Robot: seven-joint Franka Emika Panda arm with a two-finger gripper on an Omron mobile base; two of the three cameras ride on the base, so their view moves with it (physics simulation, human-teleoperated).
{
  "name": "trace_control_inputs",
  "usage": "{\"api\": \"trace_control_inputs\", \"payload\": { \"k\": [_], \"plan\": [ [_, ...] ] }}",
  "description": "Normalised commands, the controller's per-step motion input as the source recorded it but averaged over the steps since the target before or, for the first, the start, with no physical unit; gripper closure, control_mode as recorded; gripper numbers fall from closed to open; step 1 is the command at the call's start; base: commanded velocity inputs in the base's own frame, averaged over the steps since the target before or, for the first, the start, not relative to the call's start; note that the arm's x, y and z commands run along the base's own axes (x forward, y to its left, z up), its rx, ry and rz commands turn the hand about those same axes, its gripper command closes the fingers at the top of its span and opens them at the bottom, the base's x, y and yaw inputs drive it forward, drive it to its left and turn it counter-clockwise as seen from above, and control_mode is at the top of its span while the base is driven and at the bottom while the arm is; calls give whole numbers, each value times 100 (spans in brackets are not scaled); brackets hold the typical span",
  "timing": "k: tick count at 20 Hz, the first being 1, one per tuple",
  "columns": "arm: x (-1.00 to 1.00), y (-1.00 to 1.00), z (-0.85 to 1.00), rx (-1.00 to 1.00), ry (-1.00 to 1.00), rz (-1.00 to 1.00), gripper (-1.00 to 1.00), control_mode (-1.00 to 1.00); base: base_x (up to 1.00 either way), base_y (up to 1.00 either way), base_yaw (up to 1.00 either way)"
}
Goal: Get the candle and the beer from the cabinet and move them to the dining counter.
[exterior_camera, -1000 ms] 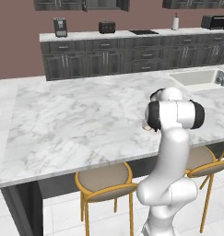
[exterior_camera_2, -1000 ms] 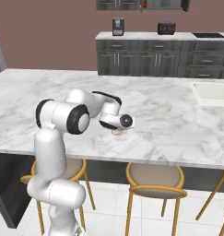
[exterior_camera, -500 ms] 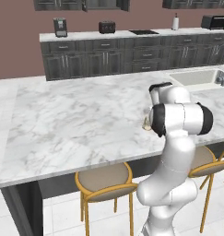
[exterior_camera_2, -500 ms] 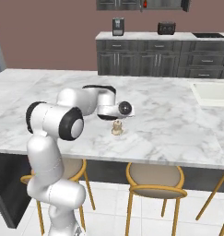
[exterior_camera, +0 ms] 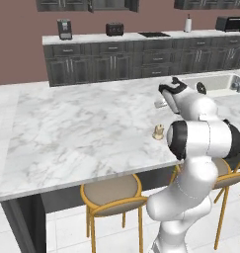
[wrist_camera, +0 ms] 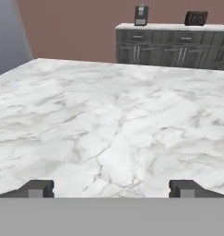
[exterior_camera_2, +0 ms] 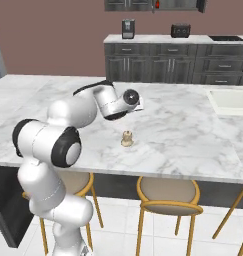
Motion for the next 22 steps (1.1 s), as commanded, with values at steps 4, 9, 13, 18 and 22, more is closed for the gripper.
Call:
{"api": "trace_control_inputs", "payload": {
  "k": [4, 9, 13, 18, 22],
  "plan": [
    [-69, 21, 93, -1, 8, 0, -100, -100, 0, 0, 0],
    [-91, 26, 96, 0, 7, -4, -100, -100, 0, 0, 0],
    [-92, 30, 100, 0, 8, -6, -100, -100, 0, 0, 0],
    [-100, 23, 92, 0, 6, -4, -100, -100, 0, 0, 0],
    [-100, 12, 85, 0, 9, -5, -100, -100, 0, 0, 0]
  ]
}}
